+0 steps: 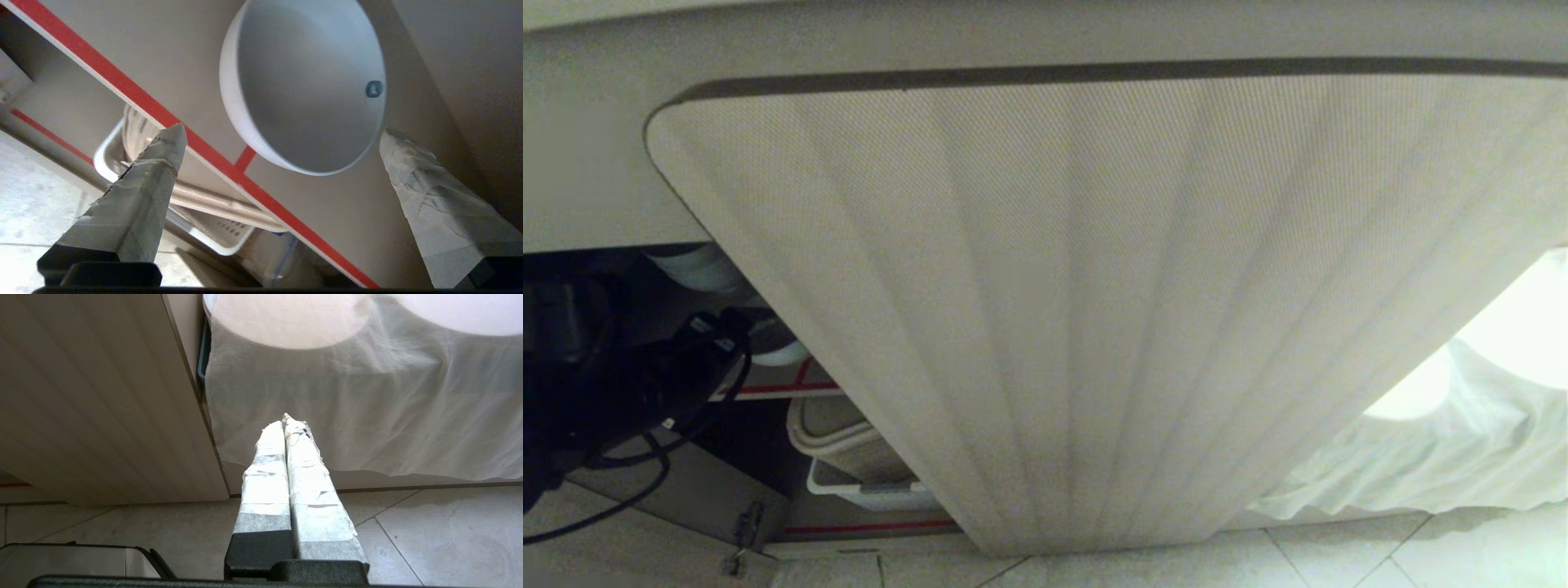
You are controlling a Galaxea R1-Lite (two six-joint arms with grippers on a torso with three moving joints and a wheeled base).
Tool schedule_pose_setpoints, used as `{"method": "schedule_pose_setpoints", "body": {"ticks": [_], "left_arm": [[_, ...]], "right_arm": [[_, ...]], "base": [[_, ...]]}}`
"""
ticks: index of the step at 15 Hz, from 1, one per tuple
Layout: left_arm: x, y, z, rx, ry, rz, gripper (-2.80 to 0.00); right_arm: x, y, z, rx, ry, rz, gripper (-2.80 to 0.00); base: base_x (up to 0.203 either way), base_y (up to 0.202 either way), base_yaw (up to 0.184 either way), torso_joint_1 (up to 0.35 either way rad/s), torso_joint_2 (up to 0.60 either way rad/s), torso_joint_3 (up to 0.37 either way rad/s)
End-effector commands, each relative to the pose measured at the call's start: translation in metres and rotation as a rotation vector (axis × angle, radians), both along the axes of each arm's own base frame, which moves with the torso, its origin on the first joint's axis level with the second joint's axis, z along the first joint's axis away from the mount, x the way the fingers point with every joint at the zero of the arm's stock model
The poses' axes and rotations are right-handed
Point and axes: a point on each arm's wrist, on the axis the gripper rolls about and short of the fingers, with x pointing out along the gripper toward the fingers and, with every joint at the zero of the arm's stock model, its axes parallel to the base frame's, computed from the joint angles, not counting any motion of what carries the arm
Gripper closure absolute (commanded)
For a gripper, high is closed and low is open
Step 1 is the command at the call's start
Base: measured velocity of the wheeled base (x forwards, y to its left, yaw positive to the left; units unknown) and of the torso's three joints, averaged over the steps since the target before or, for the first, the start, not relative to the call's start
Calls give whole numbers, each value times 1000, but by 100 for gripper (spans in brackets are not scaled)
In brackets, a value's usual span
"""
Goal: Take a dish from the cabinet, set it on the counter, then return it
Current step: Take the bowl from the cabinet
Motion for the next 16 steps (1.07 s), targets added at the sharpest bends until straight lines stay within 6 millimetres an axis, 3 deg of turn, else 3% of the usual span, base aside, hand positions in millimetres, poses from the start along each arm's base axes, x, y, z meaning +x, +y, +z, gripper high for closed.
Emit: {"method": "schedule_pose_setpoints", "body": {"ticks": [1,16], "left_arm": [[4,1,-4,8,15,-1,-280],[20,2,-4,12,13,4,-280]], "right_arm": [[0,0,0,-1,0,1,0],[0,0,0,-1,0,0,0]], "base": [[0,0,0,0,0,0],[0,0,0,0,0,0]]}}
